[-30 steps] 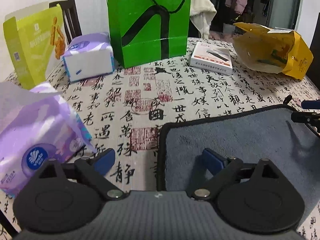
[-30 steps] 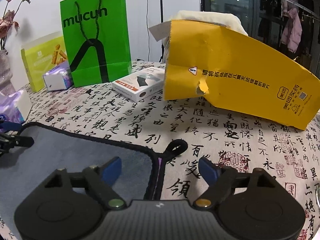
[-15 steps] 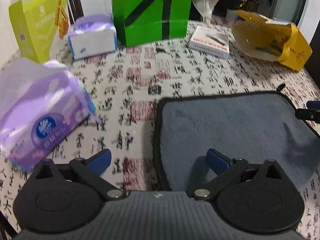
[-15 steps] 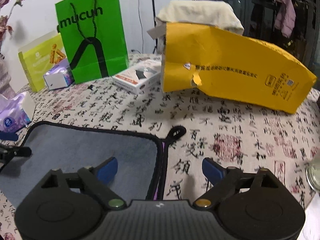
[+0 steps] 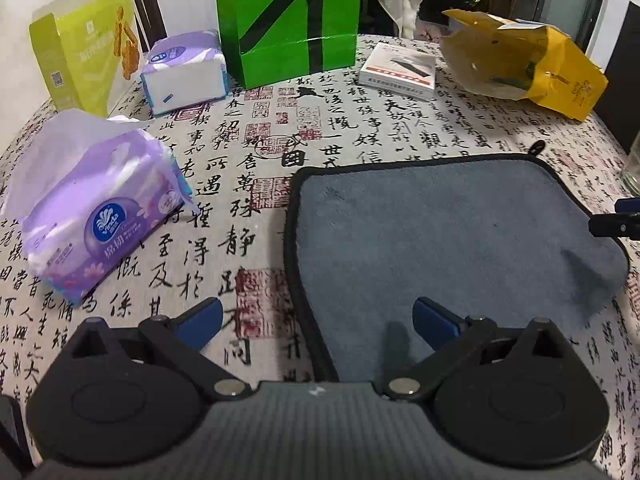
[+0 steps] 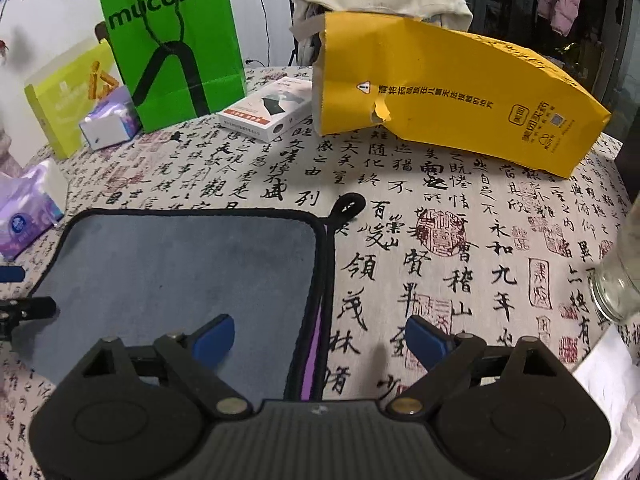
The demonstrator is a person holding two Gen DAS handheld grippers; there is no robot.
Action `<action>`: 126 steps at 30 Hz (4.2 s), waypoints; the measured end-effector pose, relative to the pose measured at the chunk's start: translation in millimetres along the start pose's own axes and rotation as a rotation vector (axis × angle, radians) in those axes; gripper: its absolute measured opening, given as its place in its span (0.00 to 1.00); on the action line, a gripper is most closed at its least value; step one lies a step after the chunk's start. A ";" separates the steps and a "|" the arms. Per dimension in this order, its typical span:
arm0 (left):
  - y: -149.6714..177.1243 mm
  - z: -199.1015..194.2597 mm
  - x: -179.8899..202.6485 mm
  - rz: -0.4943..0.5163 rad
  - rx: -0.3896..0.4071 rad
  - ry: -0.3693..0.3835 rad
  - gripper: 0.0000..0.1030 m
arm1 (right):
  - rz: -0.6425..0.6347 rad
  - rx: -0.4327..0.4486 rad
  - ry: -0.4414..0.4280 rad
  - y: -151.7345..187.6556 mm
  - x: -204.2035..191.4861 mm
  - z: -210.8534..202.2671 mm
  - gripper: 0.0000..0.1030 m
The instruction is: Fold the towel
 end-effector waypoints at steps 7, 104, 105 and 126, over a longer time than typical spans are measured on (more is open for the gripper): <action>14.0 -31.3 10.9 0.013 0.074 -0.011 1.00 | 0.015 0.046 -0.038 17.2 -1.7 -23.2 0.90; 176.9 -203.5 79.9 0.084 0.435 -0.102 1.00 | 0.038 0.424 -0.105 226.7 -34.7 -198.9 0.97; 178.1 -204.3 79.1 0.081 0.435 -0.105 1.00 | 0.039 0.424 -0.107 227.9 -35.3 -199.1 0.97; 212.4 -213.4 89.6 0.078 0.445 -0.100 1.00 | 0.067 0.420 -0.138 262.3 -41.8 -202.6 0.98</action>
Point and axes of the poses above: each gripper's, at about its wrist camera, not at the fingertips, and z roughly the way its jaws point, x to its right, y to its underside, the point moved 4 cm from there along z, roughly the way its jaws point, and after that the axes turned 12 degrees about z, right-handed, at the moved point
